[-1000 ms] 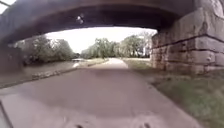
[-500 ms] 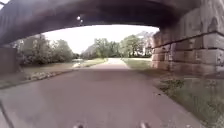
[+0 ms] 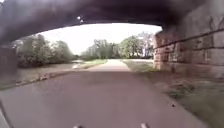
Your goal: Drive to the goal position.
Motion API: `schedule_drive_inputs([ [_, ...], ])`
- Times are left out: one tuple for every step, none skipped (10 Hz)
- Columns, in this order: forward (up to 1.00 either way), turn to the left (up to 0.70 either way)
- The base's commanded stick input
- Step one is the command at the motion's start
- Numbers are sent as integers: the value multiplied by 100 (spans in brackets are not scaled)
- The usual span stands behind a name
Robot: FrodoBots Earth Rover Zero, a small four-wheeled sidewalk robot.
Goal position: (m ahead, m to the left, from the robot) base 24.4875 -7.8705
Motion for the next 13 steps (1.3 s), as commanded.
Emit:
schedule_drive_inputs([
  [100,0],
  [100,0],
  [70,0],
  [32,0],
  [0,0],
  [0,0],
  [0,0],
  [0,0],
  [0,0],
  [0,0],
  [0,0],
  [0,0],
  [0,0],
])
